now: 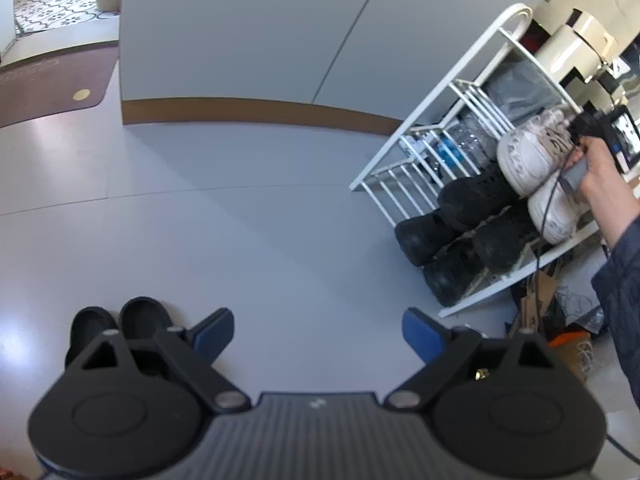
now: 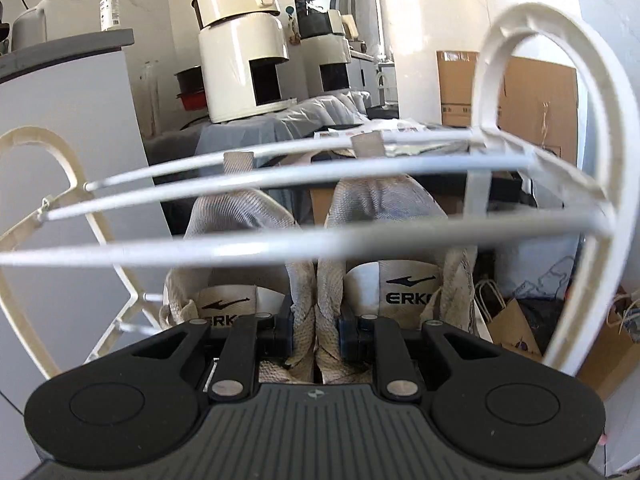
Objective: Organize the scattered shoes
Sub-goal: 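Insert the white sneakers onto the rack's upper shelf with the right gripper, then open the right gripper and pull it back from the rack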
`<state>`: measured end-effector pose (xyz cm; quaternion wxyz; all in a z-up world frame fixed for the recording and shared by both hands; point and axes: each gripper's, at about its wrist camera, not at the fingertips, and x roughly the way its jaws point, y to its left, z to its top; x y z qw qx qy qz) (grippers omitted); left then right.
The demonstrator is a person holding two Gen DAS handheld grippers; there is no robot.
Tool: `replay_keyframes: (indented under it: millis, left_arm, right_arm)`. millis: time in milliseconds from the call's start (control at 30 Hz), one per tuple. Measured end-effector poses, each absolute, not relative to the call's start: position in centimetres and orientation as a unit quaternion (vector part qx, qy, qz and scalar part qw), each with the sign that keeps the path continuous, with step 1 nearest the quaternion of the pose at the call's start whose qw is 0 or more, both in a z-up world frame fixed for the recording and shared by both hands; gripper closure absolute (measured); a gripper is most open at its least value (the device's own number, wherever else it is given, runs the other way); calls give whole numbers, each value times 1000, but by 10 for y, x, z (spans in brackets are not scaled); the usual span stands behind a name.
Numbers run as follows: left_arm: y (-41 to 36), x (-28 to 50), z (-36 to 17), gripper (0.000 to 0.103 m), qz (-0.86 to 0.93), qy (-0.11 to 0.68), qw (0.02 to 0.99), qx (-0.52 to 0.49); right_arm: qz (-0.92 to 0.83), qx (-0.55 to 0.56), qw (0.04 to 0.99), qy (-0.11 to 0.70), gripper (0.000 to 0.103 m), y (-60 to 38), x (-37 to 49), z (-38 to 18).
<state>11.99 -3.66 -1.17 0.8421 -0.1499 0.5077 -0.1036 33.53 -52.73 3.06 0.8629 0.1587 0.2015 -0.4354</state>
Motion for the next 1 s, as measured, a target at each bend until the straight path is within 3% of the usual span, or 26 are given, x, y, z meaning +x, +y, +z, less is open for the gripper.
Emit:
replay_keyframes:
  millis: [233,400,633,767,800,1000]
  left_arm:
    - [-41,121,-14,10,-112,510,840,-151]
    - [-34,117,-13,10,-107,510,838,-162]
    - [-34,116,-11,10,-109,508,839,-164]
    - [-35,113,-9,10,-115,505,840,-162]
    - [-34,113,-8,10,-114,504,840,-163]
    - [-30,116,-12,10,-96,514,836,-166]
  right_arm:
    - [-447,178,848,221,79,-543,353,30]
    - [-442,151,855,224,66,-546,361,25]
    - [-433,108,869,215,56,-541,362,24]
    - [-422,37,888,178,26,-521,361,24]
    - [-417,36,890,182,24,-520,362,23]
    - [-412,54,890,186,24,-507,355,25]
